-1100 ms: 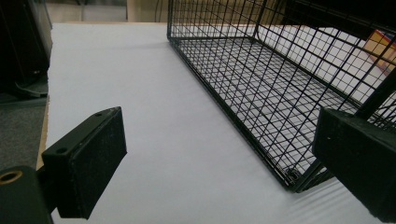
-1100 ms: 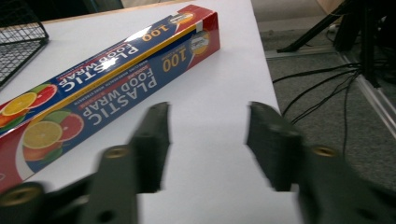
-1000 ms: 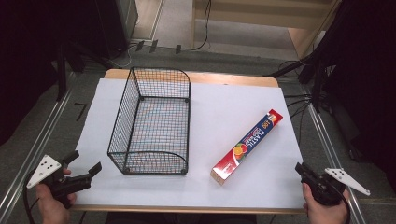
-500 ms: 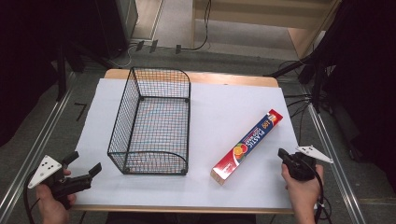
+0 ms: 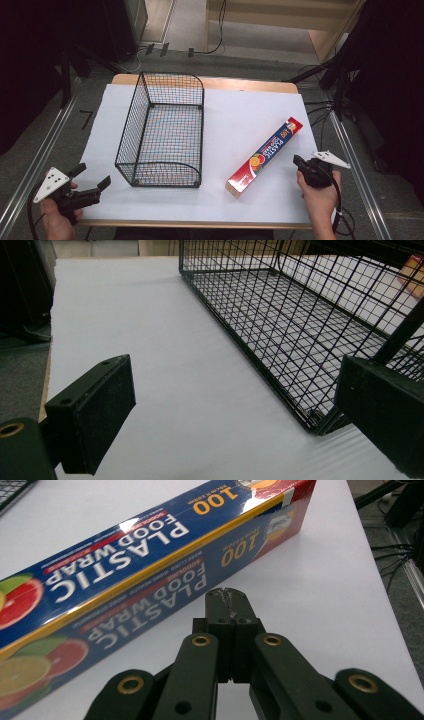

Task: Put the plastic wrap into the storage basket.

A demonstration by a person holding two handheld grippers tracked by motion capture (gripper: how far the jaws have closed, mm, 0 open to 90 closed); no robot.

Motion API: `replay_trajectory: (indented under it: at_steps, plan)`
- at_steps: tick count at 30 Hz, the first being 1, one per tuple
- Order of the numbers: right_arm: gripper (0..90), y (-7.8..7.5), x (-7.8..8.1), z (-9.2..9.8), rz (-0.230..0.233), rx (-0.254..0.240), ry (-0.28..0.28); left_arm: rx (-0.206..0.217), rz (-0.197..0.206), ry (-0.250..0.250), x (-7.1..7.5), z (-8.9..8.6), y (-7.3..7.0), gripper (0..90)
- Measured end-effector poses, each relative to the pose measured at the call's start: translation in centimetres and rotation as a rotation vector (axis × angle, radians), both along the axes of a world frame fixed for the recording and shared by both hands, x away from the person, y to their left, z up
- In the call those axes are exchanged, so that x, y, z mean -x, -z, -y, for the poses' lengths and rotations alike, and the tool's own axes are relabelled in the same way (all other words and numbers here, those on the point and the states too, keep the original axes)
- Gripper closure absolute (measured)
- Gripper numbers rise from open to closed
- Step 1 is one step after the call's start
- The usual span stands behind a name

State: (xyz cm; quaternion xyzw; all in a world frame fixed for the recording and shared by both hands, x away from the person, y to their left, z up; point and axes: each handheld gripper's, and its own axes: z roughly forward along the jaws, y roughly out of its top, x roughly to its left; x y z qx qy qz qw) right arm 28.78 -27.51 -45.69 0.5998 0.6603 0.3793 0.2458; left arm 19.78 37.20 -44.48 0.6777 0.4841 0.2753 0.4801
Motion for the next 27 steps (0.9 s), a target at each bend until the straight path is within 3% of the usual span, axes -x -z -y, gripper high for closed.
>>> replay_trajectory:
  at_steps: [11,14,19,27]
  plan:
    - [90.0,-0.6,-4.8,-0.7,-0.078,0.045,0.016,-0.005,-0.003,0.0,-0.1,-0.1,0.1,3.5]
    - [90.0,-0.3,-6.6,-0.6,-0.125,0.06,0.043,0.0,-0.001,-0.005,0.2,-0.2,0.0,3.5]
    - [90.0,0.1,-8.4,-0.1,-0.173,0.061,0.074,0.008,0.003,-0.007,0.2,-0.3,0.0,3.5]
    - [90.0,1.0,-9.8,0.1,-0.198,0.06,0.07,-0.002,-0.005,0.003,-0.1,0.1,0.1,3.5]
